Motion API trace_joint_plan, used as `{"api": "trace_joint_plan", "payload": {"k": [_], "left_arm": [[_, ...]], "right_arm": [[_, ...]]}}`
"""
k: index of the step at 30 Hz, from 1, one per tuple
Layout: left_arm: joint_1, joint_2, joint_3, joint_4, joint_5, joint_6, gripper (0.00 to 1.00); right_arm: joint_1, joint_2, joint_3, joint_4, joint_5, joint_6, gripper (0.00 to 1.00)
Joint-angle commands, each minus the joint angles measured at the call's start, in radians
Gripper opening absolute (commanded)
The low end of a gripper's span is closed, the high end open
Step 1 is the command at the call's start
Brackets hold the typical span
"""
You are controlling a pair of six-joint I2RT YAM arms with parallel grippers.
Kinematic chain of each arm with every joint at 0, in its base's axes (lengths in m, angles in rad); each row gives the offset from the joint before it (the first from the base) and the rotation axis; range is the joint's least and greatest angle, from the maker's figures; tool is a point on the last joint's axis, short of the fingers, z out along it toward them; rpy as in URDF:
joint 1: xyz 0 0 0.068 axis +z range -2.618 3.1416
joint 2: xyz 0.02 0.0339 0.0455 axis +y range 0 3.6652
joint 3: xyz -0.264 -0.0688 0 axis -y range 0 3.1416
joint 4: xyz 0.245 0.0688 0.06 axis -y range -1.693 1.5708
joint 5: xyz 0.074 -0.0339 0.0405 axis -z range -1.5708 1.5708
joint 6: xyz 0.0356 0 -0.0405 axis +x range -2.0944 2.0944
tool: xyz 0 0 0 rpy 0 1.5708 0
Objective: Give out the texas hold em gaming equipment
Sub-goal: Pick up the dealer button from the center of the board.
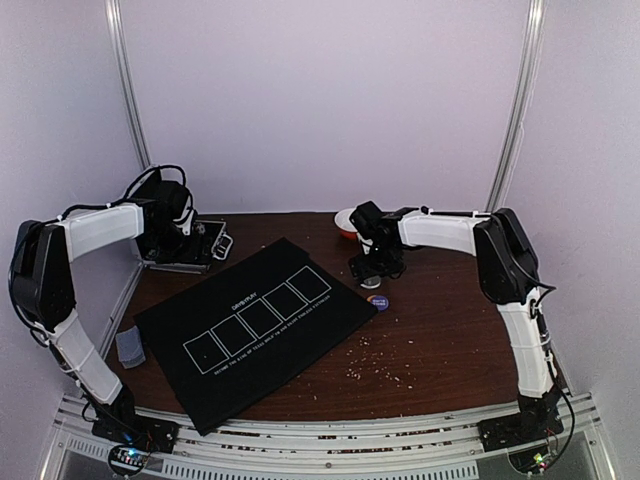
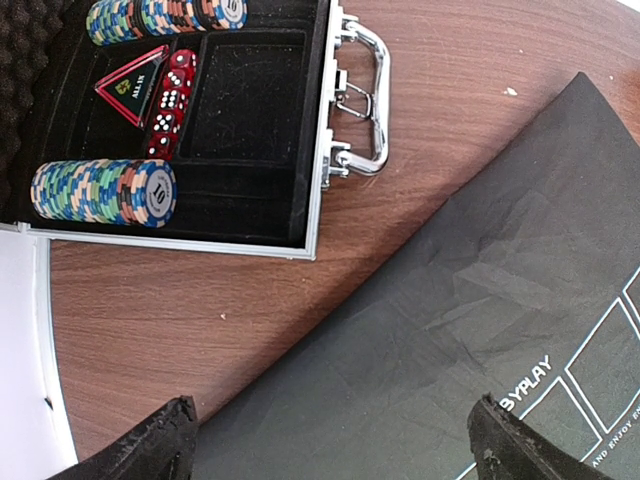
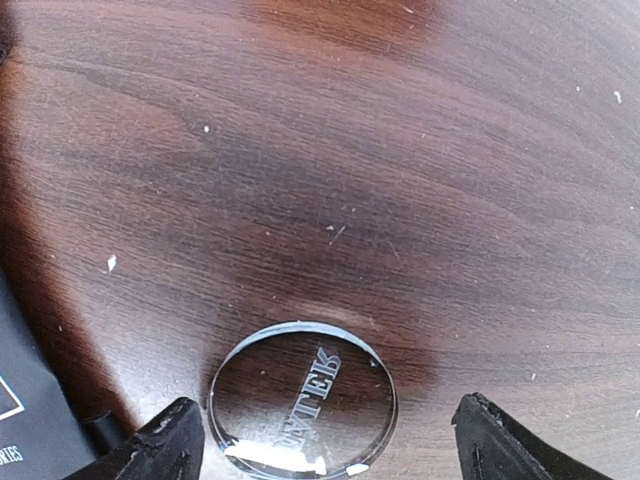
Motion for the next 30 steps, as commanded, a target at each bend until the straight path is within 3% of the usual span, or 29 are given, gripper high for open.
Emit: {"api": "trace_joint_plan", "payload": {"k": [1,11,16,23,30], "left_arm": [[-0.001,-0.035,-0.005,0.032,-0.001,0.017,0.98],[-0.001,-0.03,-0.002,0.032,-0.006,0.019,0.98],[-0.001,-0.03,0.001,0.032,-0.007,0.02,0.98],[-0.001,-0.03,-0.002,0.033,-0.012,0.022,0.98],[-0.001,-0.034,-0.002,0.035,-0.015,0.027,0.98]], "right_arm": [[-0.006,0.037,0.03,-0.032,-0.051,0.011,0.89],[0.006,0.074,0.036,-0.082,-0.029,-0.007,0.71],[0.026,0.104,0.077,-0.135,0.046,-0.023,0.67],[0.03,0.088,0.081,-0.129,0.077,-0.021,0.49],[0.029,0.029,0.084,-0.076,0.07,-0.025,0.45]]}}
